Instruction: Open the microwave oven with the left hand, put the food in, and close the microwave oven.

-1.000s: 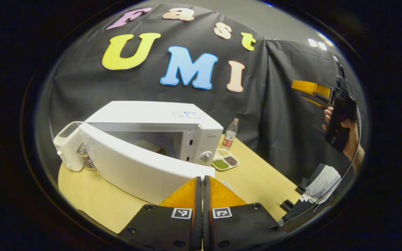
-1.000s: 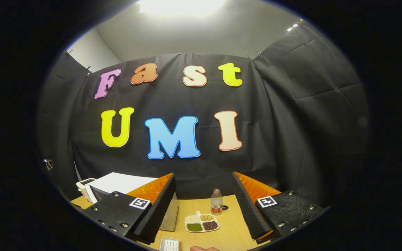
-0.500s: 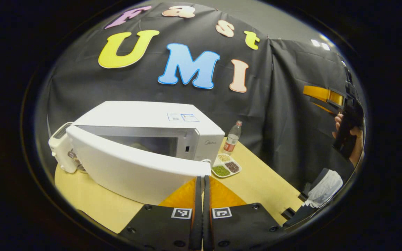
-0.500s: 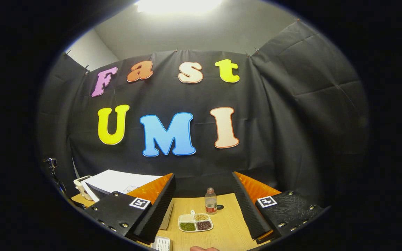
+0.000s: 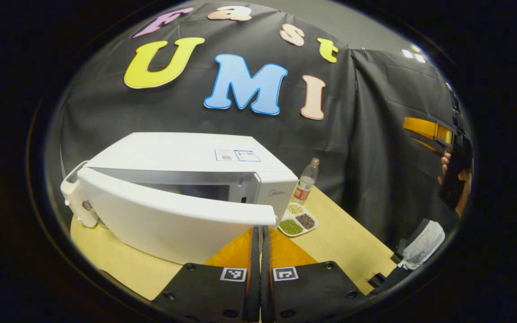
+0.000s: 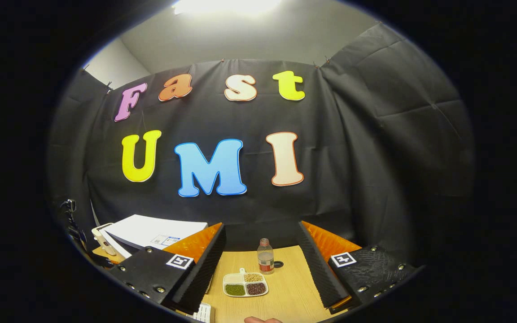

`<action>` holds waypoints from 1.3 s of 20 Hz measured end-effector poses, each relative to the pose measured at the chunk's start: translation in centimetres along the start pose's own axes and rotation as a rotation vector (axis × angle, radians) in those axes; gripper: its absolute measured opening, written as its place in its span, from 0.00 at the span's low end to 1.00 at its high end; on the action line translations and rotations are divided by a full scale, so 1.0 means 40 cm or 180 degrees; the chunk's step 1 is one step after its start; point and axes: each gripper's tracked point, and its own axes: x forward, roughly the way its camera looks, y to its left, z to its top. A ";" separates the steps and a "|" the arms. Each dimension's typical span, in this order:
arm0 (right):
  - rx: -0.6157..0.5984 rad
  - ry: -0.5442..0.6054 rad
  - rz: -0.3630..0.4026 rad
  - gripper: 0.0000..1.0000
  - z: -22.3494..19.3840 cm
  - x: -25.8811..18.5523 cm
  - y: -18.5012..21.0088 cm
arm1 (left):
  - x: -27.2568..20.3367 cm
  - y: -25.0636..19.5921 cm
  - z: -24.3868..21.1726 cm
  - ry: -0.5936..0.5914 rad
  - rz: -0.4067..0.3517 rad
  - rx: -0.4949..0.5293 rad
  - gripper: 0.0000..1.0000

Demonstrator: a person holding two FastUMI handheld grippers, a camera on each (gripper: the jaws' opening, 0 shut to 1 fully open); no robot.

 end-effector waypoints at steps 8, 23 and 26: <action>0.0006 0.0050 0.0049 0.95 -0.012 0.037 -0.007 | 0.078 0.004 0.035 -0.0040 0.0105 -0.0065 0.07; -0.0017 0.0164 0.0063 0.95 -0.028 0.065 -0.010 | 0.182 0.045 0.076 -0.0046 0.0192 -0.0155 0.07; -0.0041 0.0153 0.0034 0.95 -0.023 0.055 -0.015 | 0.187 0.037 0.076 -0.0054 0.0180 -0.0121 0.08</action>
